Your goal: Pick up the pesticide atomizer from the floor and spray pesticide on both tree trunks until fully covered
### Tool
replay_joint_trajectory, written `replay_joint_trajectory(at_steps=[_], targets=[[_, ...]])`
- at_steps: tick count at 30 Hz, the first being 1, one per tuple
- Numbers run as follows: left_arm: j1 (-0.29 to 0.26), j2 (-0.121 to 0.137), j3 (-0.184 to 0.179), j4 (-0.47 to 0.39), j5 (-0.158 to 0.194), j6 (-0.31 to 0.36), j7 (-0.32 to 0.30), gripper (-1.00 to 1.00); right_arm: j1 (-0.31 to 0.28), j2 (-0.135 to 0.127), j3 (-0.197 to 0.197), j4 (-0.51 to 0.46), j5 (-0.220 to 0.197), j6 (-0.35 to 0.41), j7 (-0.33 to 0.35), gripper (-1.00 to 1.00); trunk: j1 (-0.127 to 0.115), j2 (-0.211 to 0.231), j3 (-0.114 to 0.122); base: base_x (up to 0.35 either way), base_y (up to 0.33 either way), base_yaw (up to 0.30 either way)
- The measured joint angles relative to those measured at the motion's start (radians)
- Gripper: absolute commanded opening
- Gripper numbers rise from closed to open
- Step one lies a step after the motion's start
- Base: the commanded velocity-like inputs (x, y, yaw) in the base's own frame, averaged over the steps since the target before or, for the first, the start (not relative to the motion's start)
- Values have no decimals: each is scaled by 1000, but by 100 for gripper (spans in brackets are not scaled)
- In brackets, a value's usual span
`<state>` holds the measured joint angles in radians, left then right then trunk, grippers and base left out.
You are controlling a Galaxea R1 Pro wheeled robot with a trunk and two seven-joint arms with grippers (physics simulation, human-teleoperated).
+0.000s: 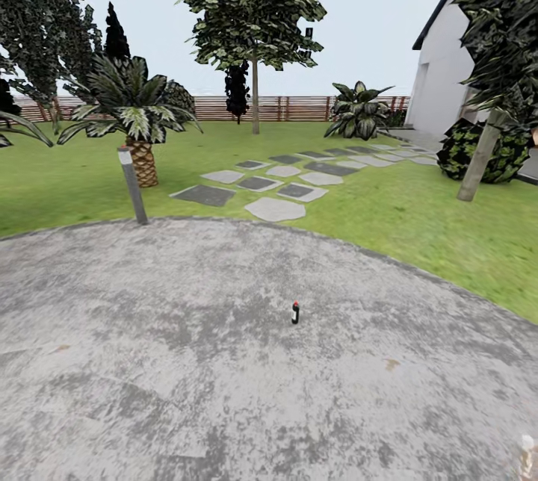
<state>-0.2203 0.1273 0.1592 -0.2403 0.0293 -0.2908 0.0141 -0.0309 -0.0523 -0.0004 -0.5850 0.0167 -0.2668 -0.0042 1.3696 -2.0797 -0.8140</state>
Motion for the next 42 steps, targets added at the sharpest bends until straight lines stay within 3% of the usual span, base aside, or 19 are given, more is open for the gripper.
replay_joint_trajectory(at_steps=[27,42], targets=[[0,0,0,0,1,0,0,100,0,0,0,1,0,0,0,100,0,0,0,340,2,0],[0,1,0,0,1,0,0,100,0,0,-2,0,0,0,0,100,0,0,0,328,124,0]])
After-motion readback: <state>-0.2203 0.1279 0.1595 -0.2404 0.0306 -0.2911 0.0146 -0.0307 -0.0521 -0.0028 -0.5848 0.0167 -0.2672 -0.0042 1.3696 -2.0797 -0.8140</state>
